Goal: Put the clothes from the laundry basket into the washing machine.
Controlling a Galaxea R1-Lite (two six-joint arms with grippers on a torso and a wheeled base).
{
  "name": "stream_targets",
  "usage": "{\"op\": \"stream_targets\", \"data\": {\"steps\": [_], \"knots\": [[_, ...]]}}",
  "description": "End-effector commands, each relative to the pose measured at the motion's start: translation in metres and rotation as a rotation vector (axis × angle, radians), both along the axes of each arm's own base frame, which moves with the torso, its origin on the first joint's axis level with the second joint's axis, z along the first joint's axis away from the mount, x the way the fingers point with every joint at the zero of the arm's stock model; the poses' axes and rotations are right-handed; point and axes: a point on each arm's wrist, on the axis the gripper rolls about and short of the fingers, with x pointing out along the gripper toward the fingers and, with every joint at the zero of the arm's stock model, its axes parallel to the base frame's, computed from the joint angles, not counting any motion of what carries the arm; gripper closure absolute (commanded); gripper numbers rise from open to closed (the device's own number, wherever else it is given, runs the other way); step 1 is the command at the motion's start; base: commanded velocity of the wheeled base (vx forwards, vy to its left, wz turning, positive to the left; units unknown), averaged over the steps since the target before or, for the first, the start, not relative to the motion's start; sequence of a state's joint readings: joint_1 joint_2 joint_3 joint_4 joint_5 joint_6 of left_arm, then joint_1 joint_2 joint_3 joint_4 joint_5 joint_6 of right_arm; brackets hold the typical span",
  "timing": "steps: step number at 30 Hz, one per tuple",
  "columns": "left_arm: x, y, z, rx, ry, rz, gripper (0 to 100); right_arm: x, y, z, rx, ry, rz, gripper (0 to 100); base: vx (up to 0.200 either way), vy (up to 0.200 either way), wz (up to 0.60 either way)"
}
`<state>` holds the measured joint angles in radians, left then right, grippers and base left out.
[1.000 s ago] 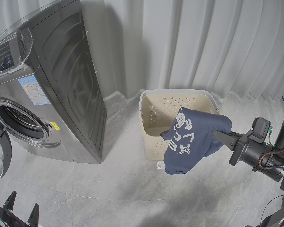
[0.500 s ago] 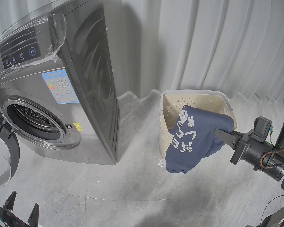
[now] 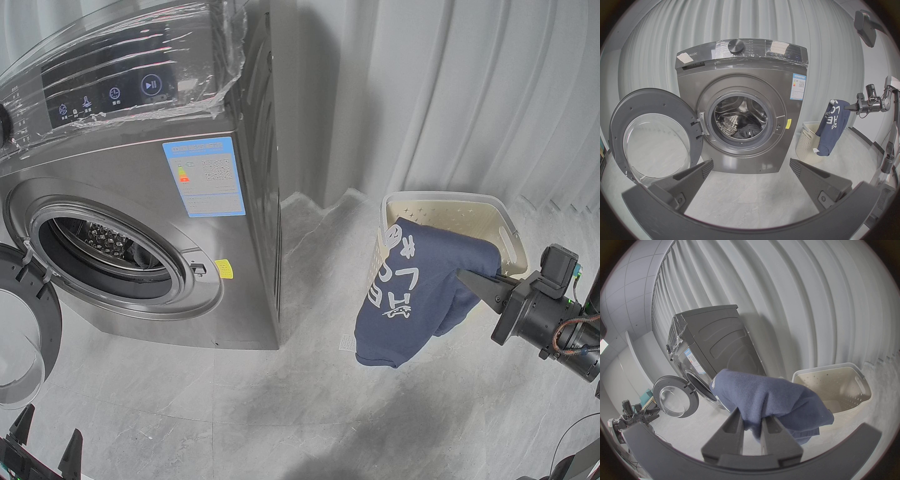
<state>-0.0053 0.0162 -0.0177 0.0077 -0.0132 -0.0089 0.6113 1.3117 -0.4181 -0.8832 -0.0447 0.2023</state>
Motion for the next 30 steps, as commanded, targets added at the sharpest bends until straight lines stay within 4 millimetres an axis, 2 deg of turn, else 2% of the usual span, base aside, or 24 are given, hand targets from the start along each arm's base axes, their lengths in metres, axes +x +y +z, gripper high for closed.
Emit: {"op": "stream_targets", "data": {"steps": [1,10,16,30], "knots": [[0.0005,0.0000,-0.0037,0.000,0.008,0.000,0,-0.0002,0.0001,0.0002,0.002,-0.002,0.003,100,0.000,0.000,0.00],[0.0004,0.0000,-0.0038,0.000,0.006,0.002,0,-0.0010,-0.0009,0.0013,0.005,-0.007,0.001,100,-0.200,0.000,0.00],[0.0003,0.0000,-0.0038,0.000,0.005,0.003,0,-0.0012,-0.0006,0.0013,0.005,-0.007,0.003,100,0.000,0.000,0.00],[0.0004,0.0000,-0.0038,0.000,0.006,0.003,0,-0.0038,-0.0024,-0.0022,-0.001,0.002,0.006,100,0.000,0.200,0.00]]}}
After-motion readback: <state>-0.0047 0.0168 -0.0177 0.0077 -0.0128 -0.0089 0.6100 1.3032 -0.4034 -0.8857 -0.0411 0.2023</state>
